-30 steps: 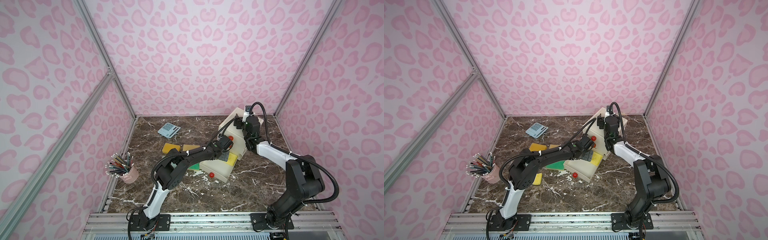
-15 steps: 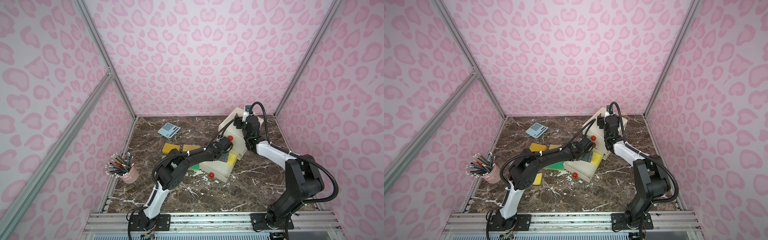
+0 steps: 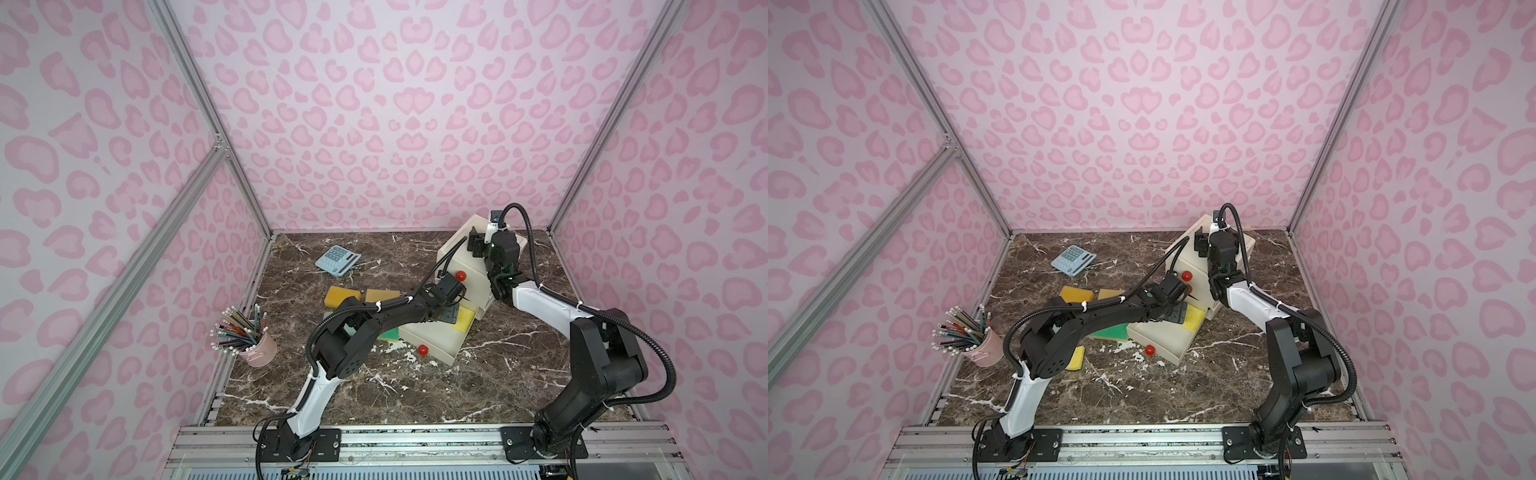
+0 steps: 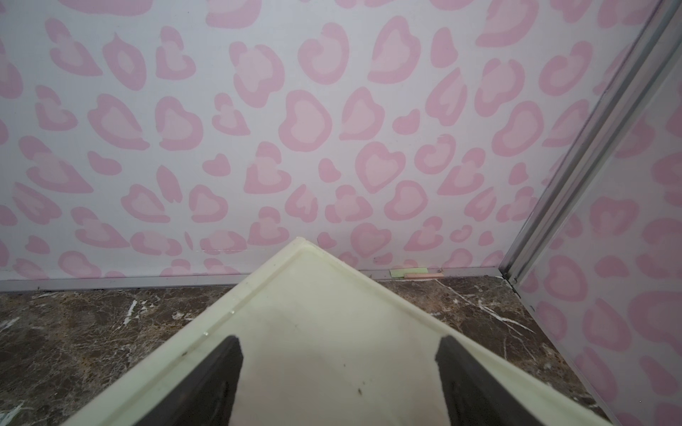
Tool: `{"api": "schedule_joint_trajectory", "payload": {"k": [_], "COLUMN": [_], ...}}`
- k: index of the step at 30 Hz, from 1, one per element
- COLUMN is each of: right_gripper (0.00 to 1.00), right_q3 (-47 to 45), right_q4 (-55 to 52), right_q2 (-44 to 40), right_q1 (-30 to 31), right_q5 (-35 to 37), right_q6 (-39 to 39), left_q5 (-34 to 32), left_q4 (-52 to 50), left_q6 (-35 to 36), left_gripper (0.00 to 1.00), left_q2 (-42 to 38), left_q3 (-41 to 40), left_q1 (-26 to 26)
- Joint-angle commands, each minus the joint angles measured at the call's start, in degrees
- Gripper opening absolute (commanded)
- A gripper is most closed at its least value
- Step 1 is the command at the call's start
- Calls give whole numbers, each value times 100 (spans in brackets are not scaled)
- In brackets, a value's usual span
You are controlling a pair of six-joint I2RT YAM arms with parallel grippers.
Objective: Take the sponge out of the drawer
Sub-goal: Pick up the sponge from the drawer.
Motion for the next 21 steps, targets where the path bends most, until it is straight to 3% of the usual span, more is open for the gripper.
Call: {"api": "schedule_joint_trajectory", "payload": {"k": [1, 10, 16, 21], "right_gripper": [84, 84, 84, 84], "right_q3": [-164, -184, -165, -129], "right_q4": [-2365, -2349, -2349, -2392], "right_q2": [242, 222, 255, 318], "right_q1": [-25, -23, -29, -26], "right_q5": [254, 260, 257, 297], "right_q6": [-293, -288, -292, -293], "left_q5": [341, 554, 543, 598], "left_q4": [198, 287, 279, 292], "left_q6": [-29, -48, 4, 65], "left_gripper": [80, 64, 46, 39], "left_q2": [85, 141, 140, 115], "left_q3": [-33, -97, -97, -88], "left_q1": [2, 5, 8, 9]}}
